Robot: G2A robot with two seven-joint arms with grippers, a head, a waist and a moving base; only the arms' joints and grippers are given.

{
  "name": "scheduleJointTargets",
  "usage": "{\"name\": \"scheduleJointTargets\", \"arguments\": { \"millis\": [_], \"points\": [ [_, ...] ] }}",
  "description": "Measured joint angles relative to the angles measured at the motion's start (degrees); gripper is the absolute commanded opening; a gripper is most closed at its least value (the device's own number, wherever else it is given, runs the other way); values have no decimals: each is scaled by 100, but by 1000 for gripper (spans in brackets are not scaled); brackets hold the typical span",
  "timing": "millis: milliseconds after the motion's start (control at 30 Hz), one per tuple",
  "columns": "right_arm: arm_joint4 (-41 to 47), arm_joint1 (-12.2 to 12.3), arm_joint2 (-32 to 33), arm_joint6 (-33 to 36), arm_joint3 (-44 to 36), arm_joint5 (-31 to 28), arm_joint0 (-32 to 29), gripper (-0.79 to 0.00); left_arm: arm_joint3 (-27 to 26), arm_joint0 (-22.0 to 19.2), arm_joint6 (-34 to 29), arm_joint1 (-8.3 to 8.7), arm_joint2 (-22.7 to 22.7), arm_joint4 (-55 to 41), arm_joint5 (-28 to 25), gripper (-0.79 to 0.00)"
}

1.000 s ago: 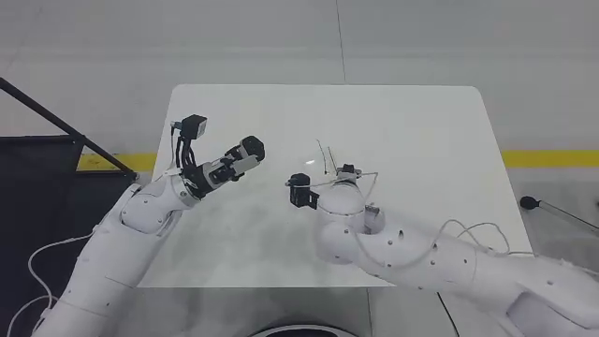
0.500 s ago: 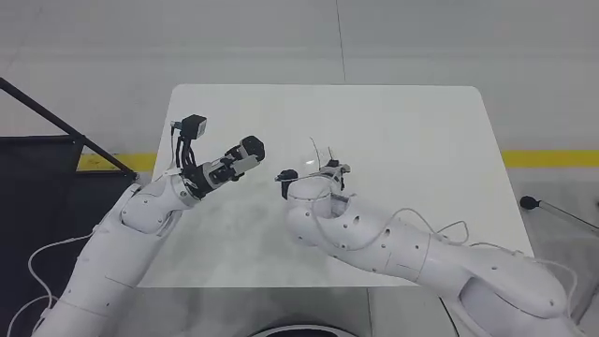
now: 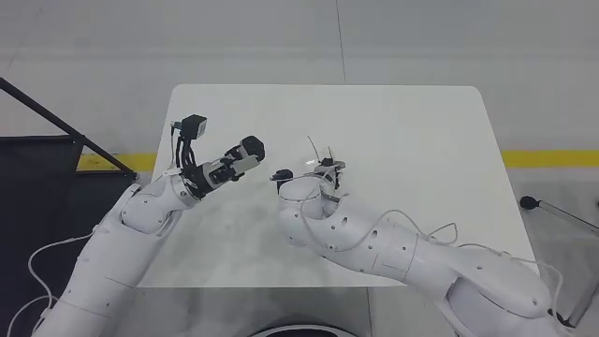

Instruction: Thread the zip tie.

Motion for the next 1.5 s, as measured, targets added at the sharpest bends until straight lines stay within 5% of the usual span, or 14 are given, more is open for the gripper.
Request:
{"name": "scheduleJointTargets", "arguments": {
  "millis": [400,500,567,667,700,767,833,1067,1267,1500],
  "points": [
    [-89,311,157,37,-756,39,36,-533,0,0,0,0,0,0,0,0],
    [-288,598,479,37,-1325,53,-244,-456,0,0,0,0,0,0,0,0],
    [-541,870,831,37,-1890,107,-568,-336,0,0,0,0,0,0,0,0],
    [-873,1222,1477,37,-2873,204,-1052,-302,0,0,0,0,0,0,0,0],
    [-1006,1366,1802,37,-3292,266,-1332,-197,0,0,0,0,0,0,0,0],
    [-1174,1599,2385,-24,-3981,325,-1867,-142,0,0,0,0,0,0,0,0],
    [-1303,1790,2927,-306,-4534,341,-2390,-15,0,0,0,0,0,0,0,0],
    [-1444,2331,5115,-2475,-5914,254,-4609,0,0,0,0,0,0,0,0,0],
    [-1038,2462,6530,-4212,-6227,719,-5998,0,0,0,0,0,0,0,0,0],
    [-874,2474,6842,-4507,-6231,735,-6259,-1,0,0,0,0,0,0,0,0]
  ]
}}
